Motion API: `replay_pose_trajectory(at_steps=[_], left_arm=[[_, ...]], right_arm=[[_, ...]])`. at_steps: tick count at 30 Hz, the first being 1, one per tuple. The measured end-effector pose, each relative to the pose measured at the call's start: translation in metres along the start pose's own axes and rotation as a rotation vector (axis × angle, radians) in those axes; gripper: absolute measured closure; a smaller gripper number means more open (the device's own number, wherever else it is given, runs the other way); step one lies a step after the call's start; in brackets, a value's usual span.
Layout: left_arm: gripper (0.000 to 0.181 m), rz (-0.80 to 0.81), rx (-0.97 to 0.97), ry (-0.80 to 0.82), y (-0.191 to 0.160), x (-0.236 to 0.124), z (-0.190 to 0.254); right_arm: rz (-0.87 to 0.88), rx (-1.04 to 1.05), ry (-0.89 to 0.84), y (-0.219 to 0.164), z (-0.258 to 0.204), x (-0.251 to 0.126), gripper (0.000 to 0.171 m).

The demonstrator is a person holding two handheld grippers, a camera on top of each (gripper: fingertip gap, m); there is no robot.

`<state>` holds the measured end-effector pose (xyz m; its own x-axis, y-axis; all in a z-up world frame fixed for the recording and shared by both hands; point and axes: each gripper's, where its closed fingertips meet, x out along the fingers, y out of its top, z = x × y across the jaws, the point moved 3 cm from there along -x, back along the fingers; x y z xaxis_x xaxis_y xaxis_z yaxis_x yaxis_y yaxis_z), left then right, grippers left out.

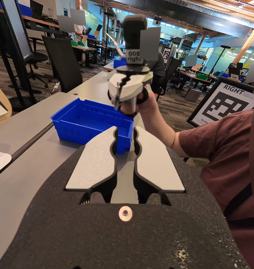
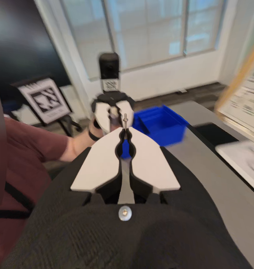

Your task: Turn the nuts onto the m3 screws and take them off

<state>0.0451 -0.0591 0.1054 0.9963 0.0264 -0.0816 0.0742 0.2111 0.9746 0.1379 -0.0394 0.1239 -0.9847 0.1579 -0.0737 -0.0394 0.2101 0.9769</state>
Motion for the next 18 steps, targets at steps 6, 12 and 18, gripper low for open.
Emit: replay_pose_trajectory(at_steps=[6, 12, 18], left_arm=[[0.163, -0.026, 0.003, 0.018, 0.0, -0.005, -0.002], [0.164, -0.058, -0.013, 0.029, -0.004, -0.005, -0.004], [0.164, -0.069, -0.016, 0.03, -0.005, -0.006, -0.005]], right_arm=[[-0.629, 0.316, -0.834, -0.093, 0.095, -0.161, 0.168], [-0.929, 0.786, -0.986, -0.195, 0.143, -0.223, 0.168], [-1.146, 0.883, -1.049, -0.235, 0.149, -0.245, 0.168]])
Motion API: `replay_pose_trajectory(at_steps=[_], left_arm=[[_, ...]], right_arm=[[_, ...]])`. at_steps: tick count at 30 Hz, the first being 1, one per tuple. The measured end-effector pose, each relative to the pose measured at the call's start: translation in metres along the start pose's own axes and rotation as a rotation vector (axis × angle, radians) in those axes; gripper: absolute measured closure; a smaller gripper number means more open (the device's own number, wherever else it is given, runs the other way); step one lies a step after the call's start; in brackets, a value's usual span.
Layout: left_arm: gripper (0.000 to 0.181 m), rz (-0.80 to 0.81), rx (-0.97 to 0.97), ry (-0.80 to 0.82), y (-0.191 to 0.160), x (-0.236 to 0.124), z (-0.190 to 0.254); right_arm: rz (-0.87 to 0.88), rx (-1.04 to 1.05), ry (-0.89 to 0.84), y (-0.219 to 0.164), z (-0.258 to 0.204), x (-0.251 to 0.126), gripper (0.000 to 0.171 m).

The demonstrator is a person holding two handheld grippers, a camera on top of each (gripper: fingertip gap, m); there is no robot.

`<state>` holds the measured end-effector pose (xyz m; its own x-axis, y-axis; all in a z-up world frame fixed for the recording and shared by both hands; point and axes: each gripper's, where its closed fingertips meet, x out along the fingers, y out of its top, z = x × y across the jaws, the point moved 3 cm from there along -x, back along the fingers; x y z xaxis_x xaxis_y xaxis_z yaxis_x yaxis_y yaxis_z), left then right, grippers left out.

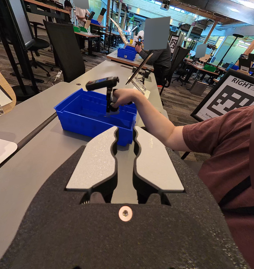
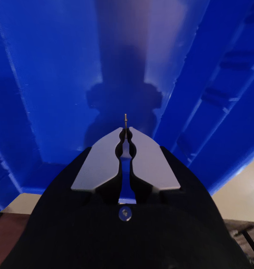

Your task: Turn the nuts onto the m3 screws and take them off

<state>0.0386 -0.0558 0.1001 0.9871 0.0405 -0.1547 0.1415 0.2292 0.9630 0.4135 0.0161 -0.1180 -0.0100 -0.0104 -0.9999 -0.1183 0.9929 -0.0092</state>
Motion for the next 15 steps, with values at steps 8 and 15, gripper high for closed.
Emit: replay_pose_trajectory(at_steps=[8, 15], left_arm=[[0.165, -0.001, -0.003, -0.011, 0.001, 0.0, 0.003], [0.164, 0.004, -0.007, -0.025, 0.004, -0.004, 0.007]], right_arm=[[-0.05, 0.033, -0.063, -0.002, 0.012, 0.013, 0.168], [-0.082, 0.011, -0.062, -0.003, 0.01, 0.015, 0.152]])
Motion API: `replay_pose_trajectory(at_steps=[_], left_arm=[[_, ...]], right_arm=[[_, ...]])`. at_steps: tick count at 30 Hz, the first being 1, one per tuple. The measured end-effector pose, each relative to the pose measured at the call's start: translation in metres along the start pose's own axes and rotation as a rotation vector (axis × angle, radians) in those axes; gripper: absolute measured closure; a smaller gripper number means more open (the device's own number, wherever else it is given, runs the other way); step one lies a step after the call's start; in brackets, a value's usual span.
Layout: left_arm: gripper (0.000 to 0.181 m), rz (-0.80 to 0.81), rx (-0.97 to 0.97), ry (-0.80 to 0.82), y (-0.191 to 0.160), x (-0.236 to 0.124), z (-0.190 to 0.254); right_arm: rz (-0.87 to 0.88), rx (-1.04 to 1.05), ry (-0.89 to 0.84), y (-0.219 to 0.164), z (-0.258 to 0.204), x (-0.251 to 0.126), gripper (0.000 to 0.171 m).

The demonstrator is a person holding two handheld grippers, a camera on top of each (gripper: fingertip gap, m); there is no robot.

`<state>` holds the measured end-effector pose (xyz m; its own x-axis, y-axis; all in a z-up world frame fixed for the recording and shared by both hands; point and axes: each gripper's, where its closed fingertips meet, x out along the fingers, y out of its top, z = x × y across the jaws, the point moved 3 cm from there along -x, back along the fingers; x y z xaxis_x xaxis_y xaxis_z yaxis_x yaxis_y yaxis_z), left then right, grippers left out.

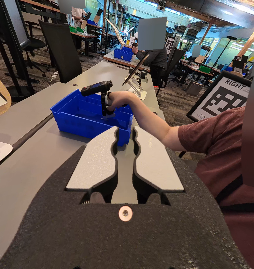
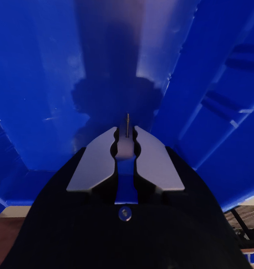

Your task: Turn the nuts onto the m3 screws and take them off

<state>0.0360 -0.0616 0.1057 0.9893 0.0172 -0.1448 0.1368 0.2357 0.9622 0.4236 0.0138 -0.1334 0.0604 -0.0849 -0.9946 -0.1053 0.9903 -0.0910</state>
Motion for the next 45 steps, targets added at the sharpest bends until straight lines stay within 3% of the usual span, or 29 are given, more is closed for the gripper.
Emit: replay_pose_trajectory(at_steps=[3, 7, 12, 15, 22, 26, 32, 38, 45], left_arm=[[0.164, 0.013, -0.009, -0.006, 0.006, -0.011, 0.004], [0.163, -0.03, 0.048, 0.164, 0.013, -0.045, -0.004], [0.162, -0.29, 0.056, 0.467, -0.015, -0.113, -0.022], [0.171, -0.365, 0.05, 0.599, -0.029, -0.152, -0.031], [0.169, -0.793, -0.078, 0.862, -0.101, -0.216, -0.057], [0.169, -0.92, -0.26, 0.795, -0.138, -0.216, -0.064], [0.166, -1.16, -0.365, 0.71, -0.19, -0.218, -0.076], [0.165, -1.254, -0.418, 0.528, -0.219, -0.194, -0.076], [0.16, -1.281, -0.436, 0.485, -0.237, -0.183, -0.087]], right_arm=[[0.014, -0.032, -0.017, -0.001, -0.002, -0.007, 0.15], [0.177, -0.054, -0.034, 0.003, -0.012, -0.048, 0.151], [0.463, -0.162, -0.02, -0.001, -0.043, -0.114, 0.151], [0.603, -0.25, 0.019, -0.006, -0.064, -0.144, 0.151], [0.703, -0.34, 0.006, -0.01, -0.086, -0.166, 0.151], [0.674, -0.365, -0.013, -0.005, -0.09, -0.16, 0.148], [0.639, -0.394, -0.019, -0.004, -0.095, -0.153, 0.146], [0.627, -0.398, -0.02, -0.004, -0.093, -0.152, 0.145], [0.623, -0.393, -0.023, -0.005, -0.089, -0.152, 0.144]])
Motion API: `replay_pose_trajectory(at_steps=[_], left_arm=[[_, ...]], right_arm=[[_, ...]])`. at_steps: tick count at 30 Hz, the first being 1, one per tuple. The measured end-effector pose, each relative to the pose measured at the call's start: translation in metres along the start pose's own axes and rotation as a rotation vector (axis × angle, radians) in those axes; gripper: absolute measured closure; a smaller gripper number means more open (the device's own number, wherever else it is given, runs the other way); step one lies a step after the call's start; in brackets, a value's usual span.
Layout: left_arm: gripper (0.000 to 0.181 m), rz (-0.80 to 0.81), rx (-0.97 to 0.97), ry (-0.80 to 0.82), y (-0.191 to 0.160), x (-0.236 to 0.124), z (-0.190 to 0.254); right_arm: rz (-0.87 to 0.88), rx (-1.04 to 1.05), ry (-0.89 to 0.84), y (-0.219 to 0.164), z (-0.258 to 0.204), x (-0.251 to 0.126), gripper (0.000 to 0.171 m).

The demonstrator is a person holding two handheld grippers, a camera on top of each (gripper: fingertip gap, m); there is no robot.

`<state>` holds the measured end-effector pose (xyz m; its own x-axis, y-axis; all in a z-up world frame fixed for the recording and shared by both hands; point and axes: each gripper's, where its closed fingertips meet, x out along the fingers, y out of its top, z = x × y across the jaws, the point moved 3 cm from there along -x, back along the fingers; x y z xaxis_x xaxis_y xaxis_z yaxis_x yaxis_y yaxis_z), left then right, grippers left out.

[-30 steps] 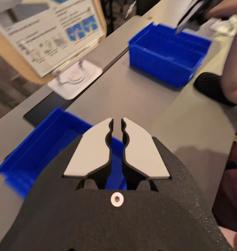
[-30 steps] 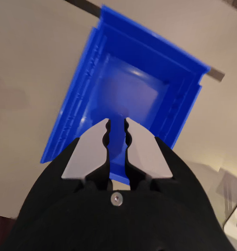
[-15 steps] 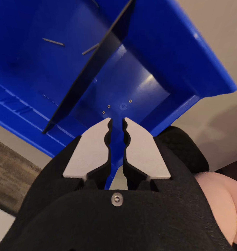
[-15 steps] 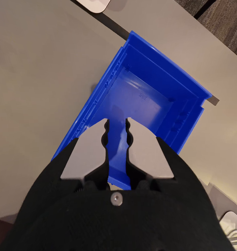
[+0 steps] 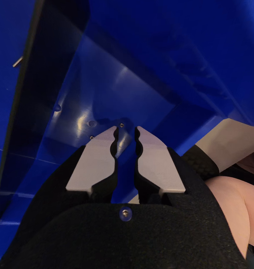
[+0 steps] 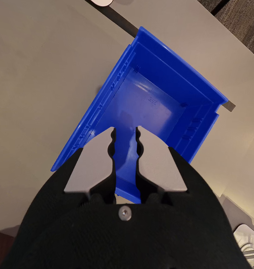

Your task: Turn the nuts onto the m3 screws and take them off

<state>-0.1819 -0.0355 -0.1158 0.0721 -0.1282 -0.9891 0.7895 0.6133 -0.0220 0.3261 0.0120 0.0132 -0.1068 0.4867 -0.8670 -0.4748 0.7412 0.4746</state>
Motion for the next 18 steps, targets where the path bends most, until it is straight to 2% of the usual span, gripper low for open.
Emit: replay_pose_trajectory(at_steps=[18], left_arm=[[0.167, -0.016, -0.006, 0.024, 0.0007, 0.0099, -0.0096]], right_arm=[[-0.034, -0.031, -0.013, -0.006, -0.0016, -0.0013, 0.144]])
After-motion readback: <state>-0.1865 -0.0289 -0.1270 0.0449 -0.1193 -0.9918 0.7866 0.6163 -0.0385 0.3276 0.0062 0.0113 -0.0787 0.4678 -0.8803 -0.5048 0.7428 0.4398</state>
